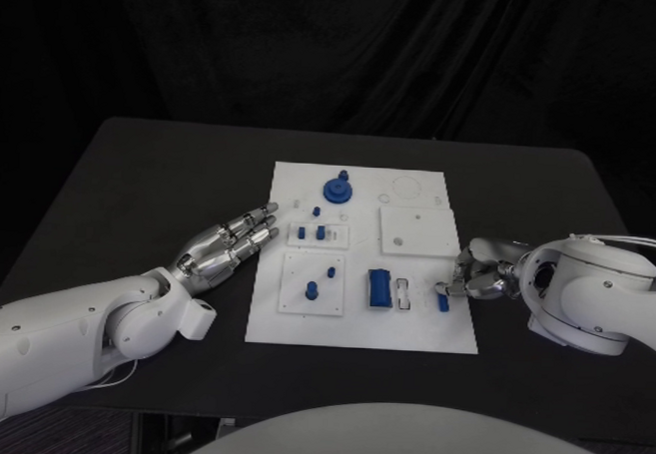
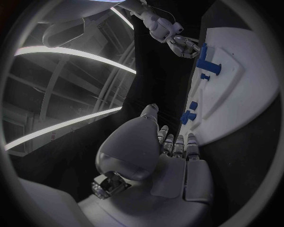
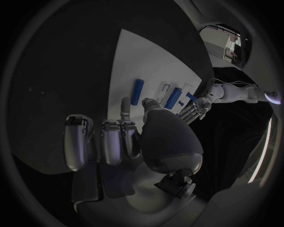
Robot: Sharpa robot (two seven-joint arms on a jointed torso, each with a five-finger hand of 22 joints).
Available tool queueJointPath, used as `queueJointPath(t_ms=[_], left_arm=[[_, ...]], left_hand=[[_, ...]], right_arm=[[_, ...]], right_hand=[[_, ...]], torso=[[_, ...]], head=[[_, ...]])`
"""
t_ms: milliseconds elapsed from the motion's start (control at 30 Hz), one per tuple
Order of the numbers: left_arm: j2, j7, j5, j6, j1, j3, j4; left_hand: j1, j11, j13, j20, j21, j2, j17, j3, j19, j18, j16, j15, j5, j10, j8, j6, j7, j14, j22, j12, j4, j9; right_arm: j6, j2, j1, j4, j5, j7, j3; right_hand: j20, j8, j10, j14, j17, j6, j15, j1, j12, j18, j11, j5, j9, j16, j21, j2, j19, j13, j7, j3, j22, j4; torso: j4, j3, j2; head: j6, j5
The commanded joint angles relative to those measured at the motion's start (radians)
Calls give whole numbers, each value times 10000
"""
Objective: Assemble the parts on the task board
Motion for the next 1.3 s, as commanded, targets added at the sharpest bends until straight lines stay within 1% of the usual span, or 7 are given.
queueJointPath(t_ms=[33,433,667,800,1100,1200,1300], left_arm=[[19,1,10,17,-19,-8,-20],[49,-46,10,92,-20,-8,-79],[95,-81,10,144,-21,-8,-119],[103,-101,10,170,-22,-8,-129],[122,-159,10,235,-27,-8,-144],[136,-150,10,243,-30,-8,-150],[135,-141,10,241,-33,-8,-151]], left_hand=[[-8,50,1,89,-42,55,-10,26,6,-40,-36,48,47,13,26,29,26,-3,-10,-4,-19,10],[-11,66,4,95,-41,61,-10,34,7,-39,-36,51,48,23,24,21,36,-3,-6,-1,-23,9],[-14,84,6,99,-41,70,-10,44,7,-37,-36,54,49,28,22,9,50,-3,-5,1,-27,7],[-14,84,6,99,-41,70,-10,44,7,-37,-36,54,49,28,22,9,50,-3,-5,1,-27,7],[-43,208,16,127,-38,92,-10,82,11,-26,-36,69,45,66,32,70,159,-3,-1,11,-51,14],[-44,215,15,128,-38,93,-10,85,12,-26,-36,70,47,65,30,57,165,-3,2,11,-53,13],[-44,215,15,128,-38,93,-10,85,12,-26,-36,70,47,65,30,57,165,-3,2,11,-53,13]], right_arm=[[133,96,-96,-44,-560,-228,-2],[266,455,-259,-226,-481,-263,-2],[530,610,-397,-391,-467,-320,-2],[555,682,-468,-454,-461,-335,-1],[488,876,-557,-674,207,-396,0],[132,902,-570,-726,610,-379,1],[-365,861,-576,-718,1233,-300,3]], right_hand=[[-91,-91,1041,1053,2634,54,-83,-89,27,-127,-54,-145,-34,29,33,48,575,2627,15,-92,2274,-7],[-86,-299,1041,1053,2634,60,-68,-101,27,-113,-33,-533,-117,29,-18,132,551,2627,39,-171,2254,-56],[-81,-780,1041,1053,2634,2,-65,1118,27,-81,-25,628,-334,29,-141,227,490,2627,55,348,2210,-577],[-71,-1010,1041,1053,2634,38,-44,1446,27,-75,6,756,-461,29,-171,213,475,2627,98,588,2200,-738],[-29,-1399,1041,1053,2634,277,-3,1883,27,-55,50,845,-682,29,-248,50,441,2627,139,1029,2174,-1068],[-42,-1427,1041,1052,2630,409,-26,2255,27,-46,24,749,-692,28,-280,72,427,2627,112,1339,2163,-1383],[-64,-1485,1041,1050,2619,550,-22,2446,27,-48,19,-117,-698,24,-272,47,432,2627,122,1998,2168,-1694]], torso=[[-48,-4,3],[-23,0,-9],[-7,0,-14],[-14,-22,-16],[-28,-6,-24],[-22,5,-31],[-26,9,-27]], head=[[1,55],[1,81],[1,63],[1,94],[1,104],[1,120],[1,144]])
